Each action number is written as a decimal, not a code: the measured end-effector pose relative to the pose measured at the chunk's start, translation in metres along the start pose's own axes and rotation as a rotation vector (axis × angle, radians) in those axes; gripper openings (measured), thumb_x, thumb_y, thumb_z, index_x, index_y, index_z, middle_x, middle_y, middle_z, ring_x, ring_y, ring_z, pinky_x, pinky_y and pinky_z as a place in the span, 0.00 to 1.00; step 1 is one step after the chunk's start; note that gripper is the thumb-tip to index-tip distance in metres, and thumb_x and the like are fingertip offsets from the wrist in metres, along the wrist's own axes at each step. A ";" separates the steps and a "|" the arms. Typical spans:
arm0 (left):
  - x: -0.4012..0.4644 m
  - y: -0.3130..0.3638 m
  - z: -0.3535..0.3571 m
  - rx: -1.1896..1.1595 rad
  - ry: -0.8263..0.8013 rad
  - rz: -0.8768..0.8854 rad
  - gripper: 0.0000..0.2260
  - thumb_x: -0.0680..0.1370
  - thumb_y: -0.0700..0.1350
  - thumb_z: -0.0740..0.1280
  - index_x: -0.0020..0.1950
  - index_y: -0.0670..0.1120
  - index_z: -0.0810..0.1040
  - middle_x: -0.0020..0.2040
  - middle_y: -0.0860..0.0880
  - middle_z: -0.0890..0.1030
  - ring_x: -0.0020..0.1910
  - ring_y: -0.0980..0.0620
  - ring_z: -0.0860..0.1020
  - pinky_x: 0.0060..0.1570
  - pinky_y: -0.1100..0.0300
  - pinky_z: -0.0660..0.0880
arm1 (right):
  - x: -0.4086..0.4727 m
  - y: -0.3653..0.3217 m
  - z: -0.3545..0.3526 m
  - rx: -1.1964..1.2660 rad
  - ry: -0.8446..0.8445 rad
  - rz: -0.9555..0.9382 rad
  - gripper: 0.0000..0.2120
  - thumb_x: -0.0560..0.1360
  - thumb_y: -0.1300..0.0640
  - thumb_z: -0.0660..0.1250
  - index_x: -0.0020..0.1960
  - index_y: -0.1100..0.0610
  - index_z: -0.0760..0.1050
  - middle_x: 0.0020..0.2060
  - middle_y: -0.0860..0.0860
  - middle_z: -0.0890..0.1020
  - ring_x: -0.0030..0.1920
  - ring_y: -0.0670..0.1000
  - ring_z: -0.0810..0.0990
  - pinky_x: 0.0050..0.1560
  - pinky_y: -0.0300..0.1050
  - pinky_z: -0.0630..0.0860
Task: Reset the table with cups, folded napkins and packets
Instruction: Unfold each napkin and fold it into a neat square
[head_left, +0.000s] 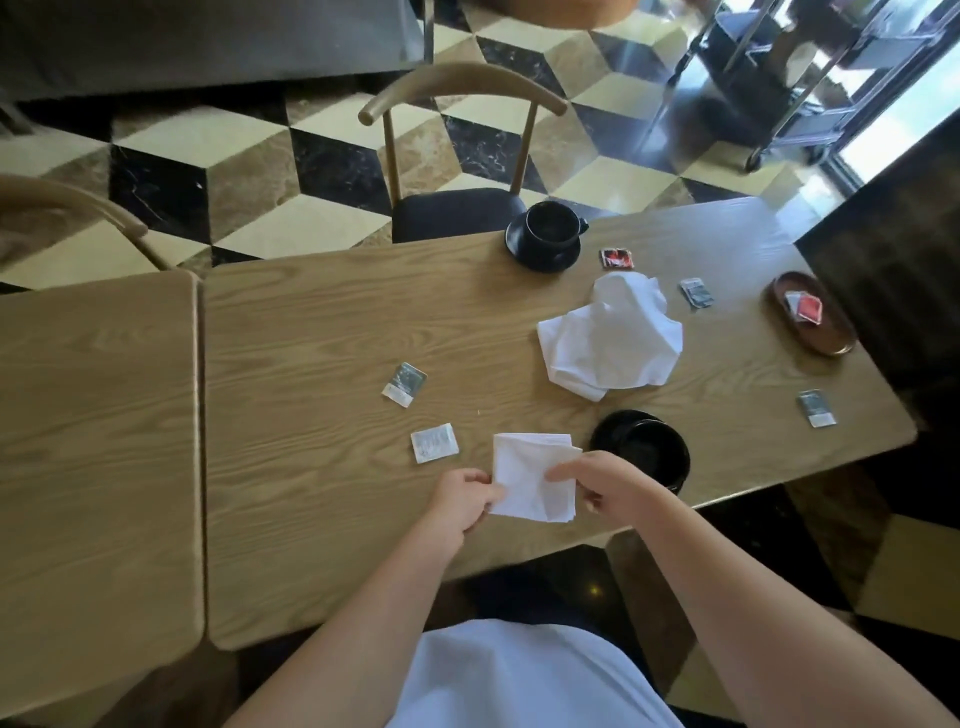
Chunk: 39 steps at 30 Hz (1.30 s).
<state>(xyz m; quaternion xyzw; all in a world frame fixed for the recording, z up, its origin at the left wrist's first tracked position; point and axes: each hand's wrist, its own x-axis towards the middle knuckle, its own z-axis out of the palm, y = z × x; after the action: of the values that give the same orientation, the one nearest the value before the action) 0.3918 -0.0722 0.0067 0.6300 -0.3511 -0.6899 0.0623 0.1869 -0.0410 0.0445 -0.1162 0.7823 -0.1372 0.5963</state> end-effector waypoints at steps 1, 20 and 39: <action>0.004 -0.001 0.005 0.019 0.014 -0.009 0.08 0.75 0.37 0.73 0.53 0.40 0.81 0.31 0.47 0.76 0.25 0.53 0.68 0.19 0.69 0.59 | 0.005 -0.003 -0.002 -0.146 0.038 -0.034 0.13 0.70 0.55 0.76 0.51 0.59 0.81 0.32 0.50 0.75 0.28 0.47 0.68 0.28 0.40 0.63; 0.057 0.024 0.062 0.725 0.279 -0.236 0.19 0.68 0.51 0.76 0.53 0.44 0.76 0.50 0.46 0.83 0.50 0.44 0.82 0.47 0.52 0.80 | 0.070 -0.027 -0.007 -0.877 -0.085 -0.108 0.14 0.77 0.67 0.62 0.61 0.67 0.77 0.47 0.60 0.87 0.45 0.60 0.88 0.49 0.52 0.85; 0.100 0.166 0.210 0.093 -0.072 -0.199 0.05 0.77 0.40 0.68 0.51 0.43 0.76 0.36 0.46 0.78 0.29 0.51 0.77 0.28 0.62 0.74 | 0.159 -0.058 -0.204 0.368 0.109 -0.221 0.35 0.72 0.58 0.74 0.73 0.51 0.61 0.61 0.48 0.78 0.45 0.49 0.85 0.32 0.41 0.72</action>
<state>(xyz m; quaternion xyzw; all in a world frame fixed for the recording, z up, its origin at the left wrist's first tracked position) 0.1213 -0.1635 0.0089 0.6390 -0.3203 -0.6977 -0.0484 -0.0500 -0.1348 -0.0267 -0.0827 0.7577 -0.3486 0.5455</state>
